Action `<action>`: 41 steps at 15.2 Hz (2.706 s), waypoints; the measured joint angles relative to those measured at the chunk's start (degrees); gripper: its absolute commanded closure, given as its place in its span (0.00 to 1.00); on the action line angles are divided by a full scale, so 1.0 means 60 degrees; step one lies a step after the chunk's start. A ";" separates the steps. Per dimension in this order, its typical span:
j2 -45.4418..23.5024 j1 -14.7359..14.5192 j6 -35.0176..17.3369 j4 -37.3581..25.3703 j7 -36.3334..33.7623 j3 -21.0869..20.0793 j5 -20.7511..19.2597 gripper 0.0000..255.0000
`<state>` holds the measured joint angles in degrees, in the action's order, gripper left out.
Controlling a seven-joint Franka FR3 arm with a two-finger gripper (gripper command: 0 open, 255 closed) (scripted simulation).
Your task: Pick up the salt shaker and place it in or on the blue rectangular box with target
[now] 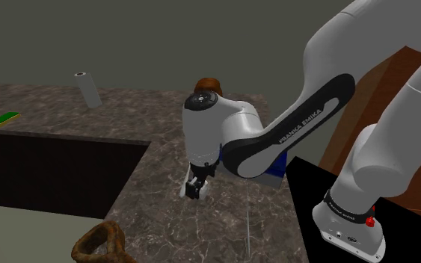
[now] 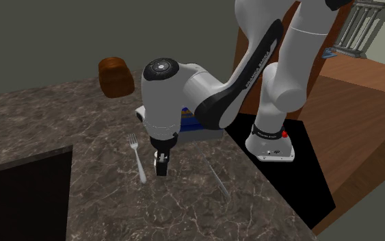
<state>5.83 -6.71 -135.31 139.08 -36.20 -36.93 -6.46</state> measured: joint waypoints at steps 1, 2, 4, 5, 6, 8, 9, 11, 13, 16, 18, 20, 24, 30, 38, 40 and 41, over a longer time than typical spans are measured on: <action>-0.0014 0.0005 -0.0029 0.0016 -0.0008 0.0000 -0.0016 0.00; -0.0021 0.0006 -0.0041 0.0023 -0.0015 -0.0001 -0.0024 0.00; -0.0023 0.0007 -0.0052 0.0031 -0.0016 -0.0001 -0.0027 0.00; -0.0023 0.0007 -0.0054 0.0032 -0.0016 -0.0001 -0.0028 0.00; -0.0023 0.0007 -0.0054 0.0032 -0.0016 -0.0001 -0.0028 1.00; -0.0022 0.0005 -0.0056 0.0028 -0.0016 -0.0003 -0.0027 1.00; -0.0020 0.0004 -0.0057 0.0028 -0.0016 -0.0004 -0.0026 1.00; -0.0019 0.0003 -0.0058 0.0028 -0.0015 -0.0005 -0.0025 1.00; -0.0021 0.0004 -0.0059 0.0027 -0.0015 -0.0005 -0.0026 1.00; -0.0022 0.0004 -0.0059 0.0026 -0.0017 -0.0006 -0.0028 1.00; 0.0083 -0.0005 0.0084 -0.0031 0.0083 0.0022 0.0073 1.00; 0.0268 -0.0045 0.0296 -0.0098 0.0204 0.0046 0.0239 1.00; 0.0665 -0.0113 0.0824 -0.0316 0.0512 0.0150 0.0572 1.00; 0.1104 -0.0183 0.1619 -0.0754 0.0848 0.0303 0.0890 1.00; 0.1656 -0.0276 0.2713 -0.1384 0.1184 0.0505 0.1212 1.00; 0.1762 -0.0284 0.2988 -0.1567 0.1270 0.0565 0.1261 1.00; 0.1783 -0.0278 0.3085 -0.1646 0.1301 0.0588 0.1267 1.00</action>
<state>16.53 -8.38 -116.80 129.21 -28.39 -33.41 1.14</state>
